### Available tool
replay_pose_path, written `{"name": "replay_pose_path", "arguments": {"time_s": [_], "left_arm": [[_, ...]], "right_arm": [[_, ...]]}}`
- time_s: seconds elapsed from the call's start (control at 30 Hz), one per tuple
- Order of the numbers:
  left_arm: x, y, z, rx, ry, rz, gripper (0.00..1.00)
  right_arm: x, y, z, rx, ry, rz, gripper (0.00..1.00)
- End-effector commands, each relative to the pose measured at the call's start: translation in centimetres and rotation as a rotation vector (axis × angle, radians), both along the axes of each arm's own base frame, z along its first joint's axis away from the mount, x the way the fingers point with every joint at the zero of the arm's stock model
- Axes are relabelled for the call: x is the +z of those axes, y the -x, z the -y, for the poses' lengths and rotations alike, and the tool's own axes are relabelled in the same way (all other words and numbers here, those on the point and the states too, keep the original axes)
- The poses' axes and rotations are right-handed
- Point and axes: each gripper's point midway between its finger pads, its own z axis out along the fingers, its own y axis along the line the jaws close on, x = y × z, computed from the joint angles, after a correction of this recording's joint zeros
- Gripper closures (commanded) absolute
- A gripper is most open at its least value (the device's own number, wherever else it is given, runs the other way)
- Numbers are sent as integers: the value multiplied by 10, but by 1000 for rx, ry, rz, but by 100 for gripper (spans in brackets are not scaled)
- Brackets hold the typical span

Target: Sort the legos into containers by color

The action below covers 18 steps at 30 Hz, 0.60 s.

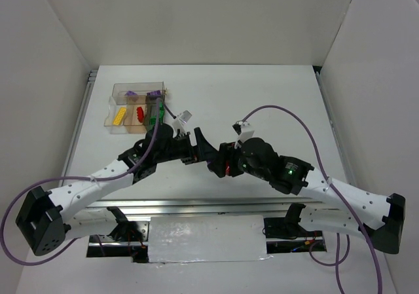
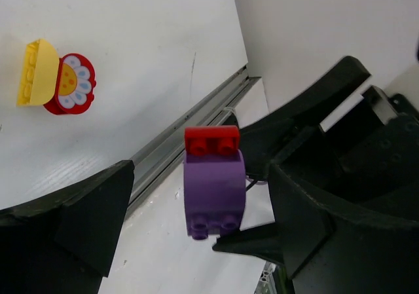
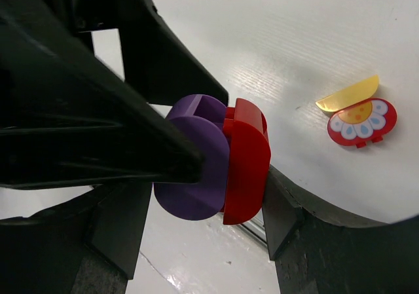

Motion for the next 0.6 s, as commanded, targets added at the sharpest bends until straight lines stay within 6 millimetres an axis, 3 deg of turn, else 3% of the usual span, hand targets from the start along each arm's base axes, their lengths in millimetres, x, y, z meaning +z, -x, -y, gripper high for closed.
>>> {"name": "replay_pose_path", "arguments": {"time_s": [0.0,0.13,0.23,0.27,0.37,0.43,0.47,0.5,0.53,0.57], "left_arm": [[20,0,15,-32,37,44,5],[15,2,17,-37,29,34,15],[18,3,20,-49,45,40,46],[19,4,21,-56,50,40,70],[21,5,24,-77,57,49,95],[24,7,27,-96,73,62,100],[26,8,28,-108,85,73,100],[27,8,27,-108,85,78,100],[27,8,26,-104,83,82,100],[26,4,24,-82,71,101,100]], "right_arm": [[28,-10,-2,-45,-50,65,63],[31,-10,-2,-47,-56,71,62],[29,-13,-3,-59,-43,67,61],[28,-14,-3,-63,-41,65,60],[27,-17,-7,-62,-35,60,59],[27,-17,-10,-58,-42,61,56],[27,-17,-10,-53,-44,63,52],[28,-15,-10,-50,-50,62,41],[29,-14,-10,-44,-58,68,16],[27,-9,-10,-14,-67,65,5]]}}
